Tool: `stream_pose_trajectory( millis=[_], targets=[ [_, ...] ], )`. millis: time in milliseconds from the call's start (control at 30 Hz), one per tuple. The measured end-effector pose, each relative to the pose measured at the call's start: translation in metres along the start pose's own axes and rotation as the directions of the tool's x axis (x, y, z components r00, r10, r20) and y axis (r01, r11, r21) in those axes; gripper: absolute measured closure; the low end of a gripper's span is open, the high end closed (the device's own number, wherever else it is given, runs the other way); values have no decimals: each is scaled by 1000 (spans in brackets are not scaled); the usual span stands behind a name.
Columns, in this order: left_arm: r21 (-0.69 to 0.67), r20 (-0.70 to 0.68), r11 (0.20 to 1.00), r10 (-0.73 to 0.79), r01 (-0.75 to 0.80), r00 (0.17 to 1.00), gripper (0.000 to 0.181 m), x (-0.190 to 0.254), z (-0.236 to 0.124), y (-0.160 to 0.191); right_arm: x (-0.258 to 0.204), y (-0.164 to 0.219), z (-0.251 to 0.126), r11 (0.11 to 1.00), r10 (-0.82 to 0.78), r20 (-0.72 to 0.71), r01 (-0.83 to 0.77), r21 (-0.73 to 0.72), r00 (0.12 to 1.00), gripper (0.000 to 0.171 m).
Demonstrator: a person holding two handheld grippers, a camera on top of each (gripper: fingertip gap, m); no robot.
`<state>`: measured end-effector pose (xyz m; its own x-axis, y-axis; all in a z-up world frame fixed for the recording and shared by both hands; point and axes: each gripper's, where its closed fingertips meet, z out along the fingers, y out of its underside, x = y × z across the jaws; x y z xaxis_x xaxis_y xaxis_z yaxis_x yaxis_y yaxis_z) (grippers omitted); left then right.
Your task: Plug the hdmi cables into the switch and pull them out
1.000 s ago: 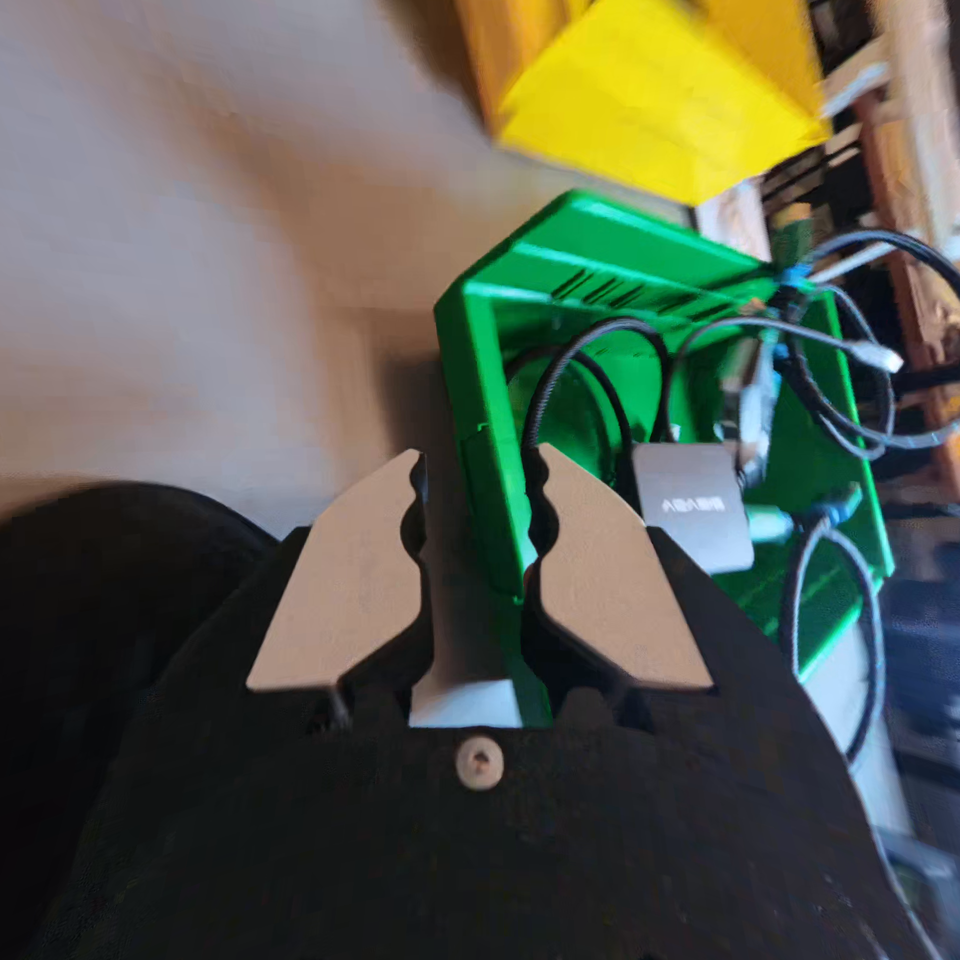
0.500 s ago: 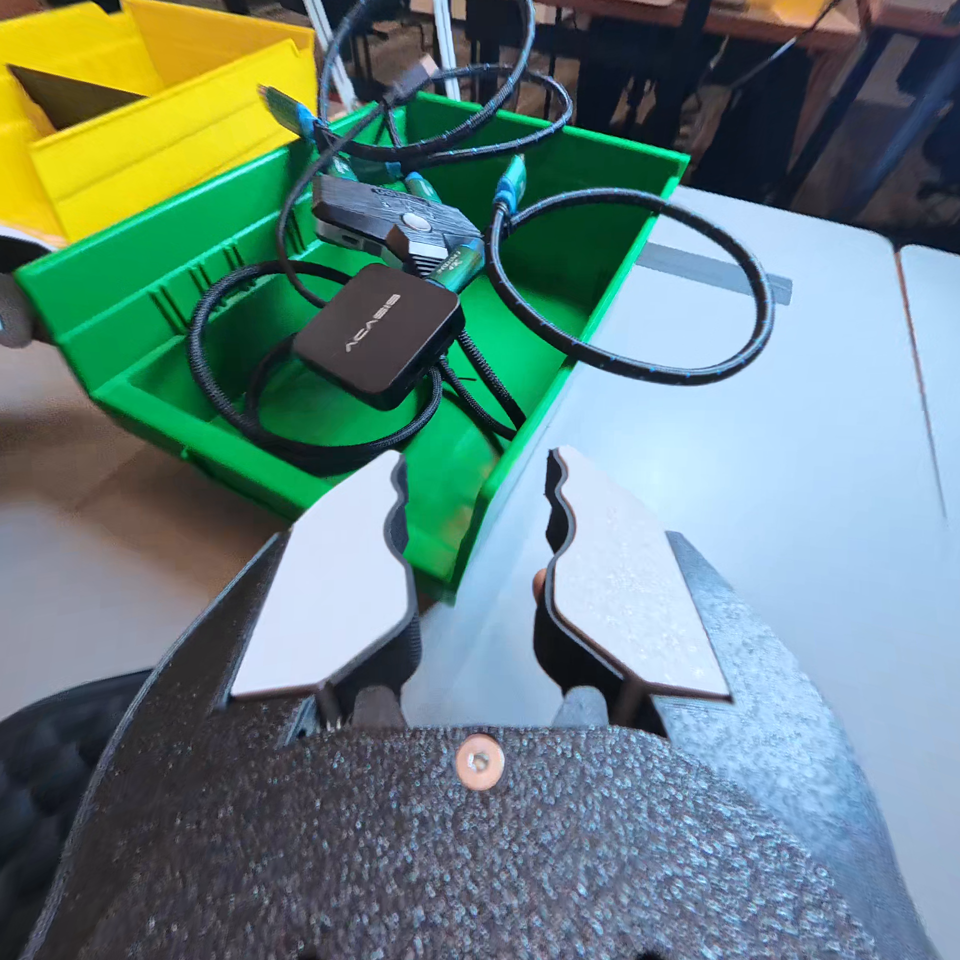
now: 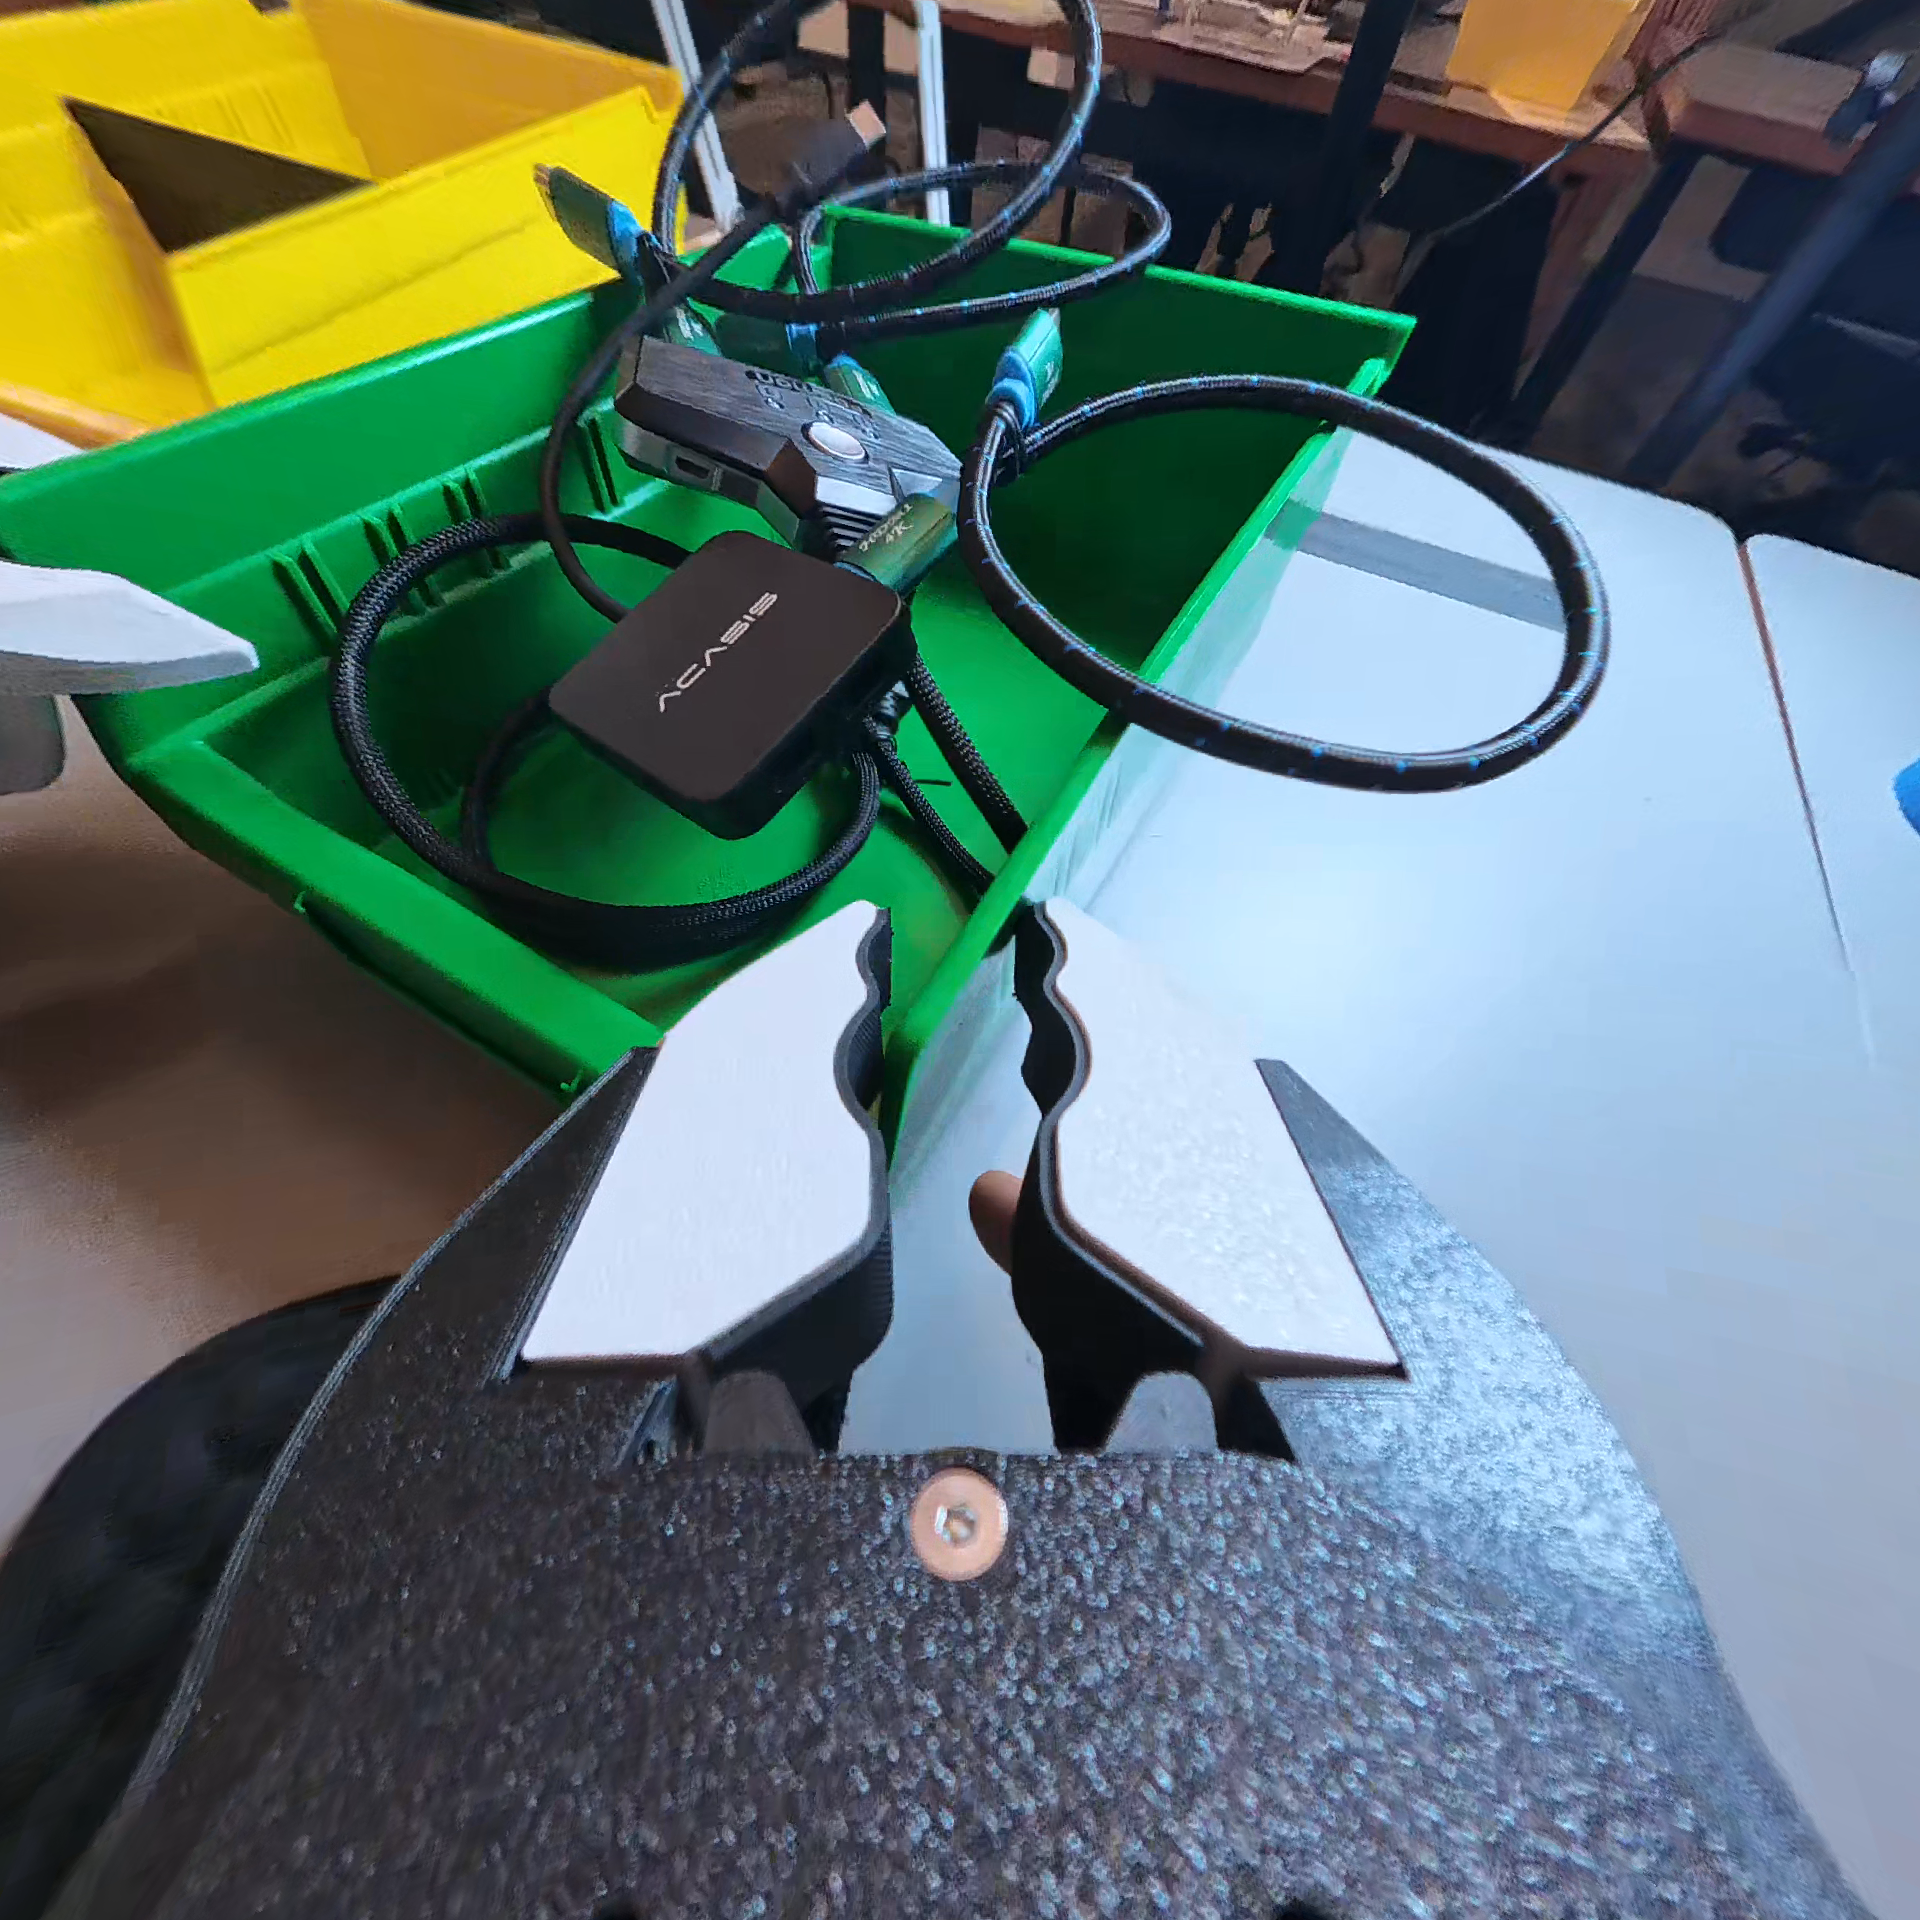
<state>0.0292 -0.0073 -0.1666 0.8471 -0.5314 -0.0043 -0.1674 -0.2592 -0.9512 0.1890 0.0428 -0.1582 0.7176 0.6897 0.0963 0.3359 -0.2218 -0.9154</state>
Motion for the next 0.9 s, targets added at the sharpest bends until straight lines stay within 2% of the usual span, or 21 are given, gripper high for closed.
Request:
stream_pose_trajectory(
  millis=[133, 233, 333, 433, 633, 900],
  targets=[
    [110, 32, 989, 93, -96, 995, 155, 19, -44, -28, -27, -23, -43, 994, 6, -22, -3, 110, 1000, 148],
    [180, 113, 960, 195, -213, 974, 156, 22, -90, -60, -54, -57, -62, 975, -4, 36, -4, 224, 999, 146],
    [177, 226, 940, 249, -291, 942, 156, 9, -143, -81, -92, -95, -61, 956, -57, 122, 18, 293, 991, 145],
    [151, 317, 947, 226, -285, 921, 157, -17, -196, -85, -140, -124, -43, 949, -79, 213, 9, 314, 974, 146],
    [75, 436, 974, 161, -214, 886, 157, -69, -297, -62, -249, -157, 1, 963, -107, 418, -11, 269, 902, 144],
    [-60, 617, 989, 143, -134, 774, 158, -123, -418, 5, -396, -160, 52, 963, -258, 614, 148, 225, 746, 141]
  ],
)
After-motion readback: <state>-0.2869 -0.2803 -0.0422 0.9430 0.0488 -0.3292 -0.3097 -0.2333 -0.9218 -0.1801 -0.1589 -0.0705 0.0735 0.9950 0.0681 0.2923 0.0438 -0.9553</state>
